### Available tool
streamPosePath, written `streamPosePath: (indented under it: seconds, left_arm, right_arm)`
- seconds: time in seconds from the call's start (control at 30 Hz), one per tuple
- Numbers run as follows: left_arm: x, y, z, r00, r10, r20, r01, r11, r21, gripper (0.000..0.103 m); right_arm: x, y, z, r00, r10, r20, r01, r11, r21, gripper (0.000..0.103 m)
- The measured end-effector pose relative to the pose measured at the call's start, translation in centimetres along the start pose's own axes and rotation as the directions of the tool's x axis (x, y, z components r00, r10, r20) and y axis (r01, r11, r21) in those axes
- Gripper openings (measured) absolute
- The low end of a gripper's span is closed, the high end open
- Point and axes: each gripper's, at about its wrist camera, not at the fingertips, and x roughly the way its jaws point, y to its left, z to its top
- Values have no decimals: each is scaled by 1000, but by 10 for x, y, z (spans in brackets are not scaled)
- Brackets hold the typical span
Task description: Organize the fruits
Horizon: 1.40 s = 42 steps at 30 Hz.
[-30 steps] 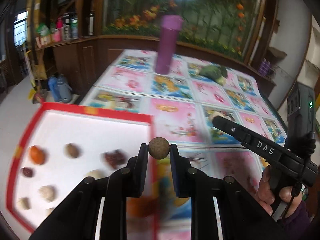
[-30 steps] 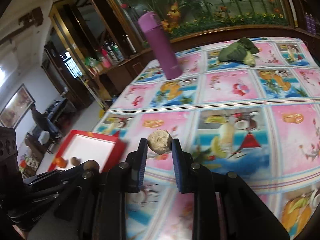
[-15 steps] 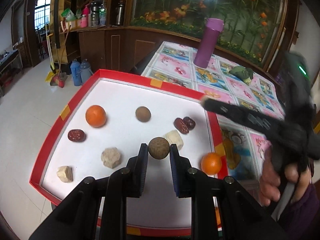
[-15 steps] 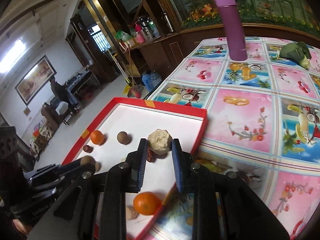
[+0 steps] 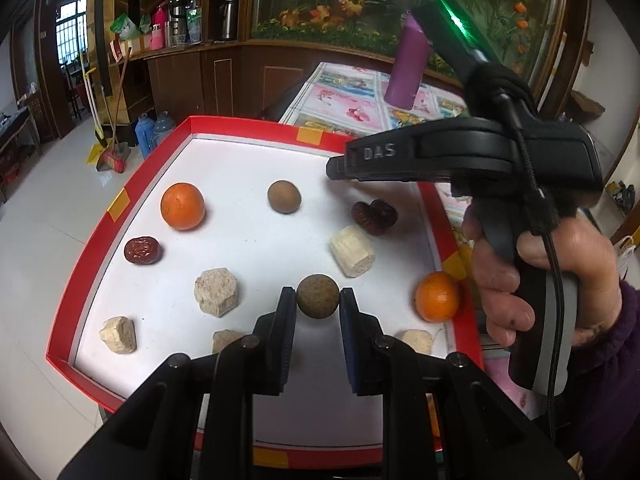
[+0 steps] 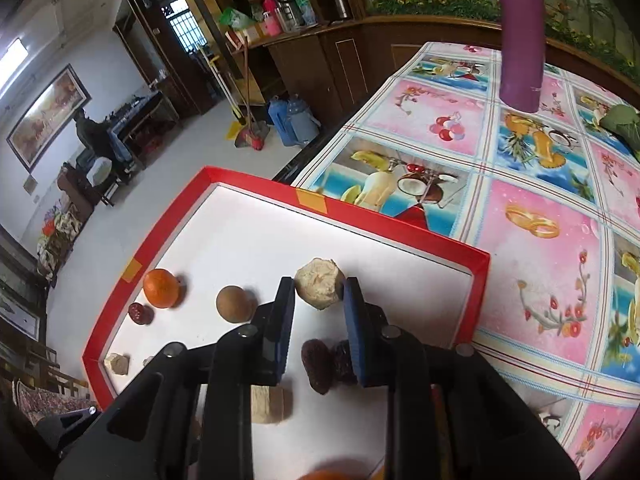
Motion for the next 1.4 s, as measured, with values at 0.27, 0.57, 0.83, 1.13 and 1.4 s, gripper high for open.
streamPosePath:
  seconds: [0.27,0.57,0.83,1.13,1.4]
  left_arm:
    - [8,4,-3,999,17,-39,-17,1000,0,21]
    - [-10,-4,-3,998,58,5,-58,998,18,52]
    - [-67,-5,-5,967,161,196,-159,987,-25,80]
    - [-109,4,-3,935,242,261,-215,968,-130,82]
    - [-138,2,-15,843,417,340,-391,909,-145,85]
  right_arm:
    - [26,8,5,997,-39,-62,38,999,-22,28]
    - [13,-3,6,998,10,-57,-9,1000,21,29]
    - [-61,-16,-20,996,-35,85,33,999,23,46]
    - [-131,7,-66,964,-192,183,203,978,-47,47]
    - [-182,38,-104,910,-252,328,299,949,-100,63]
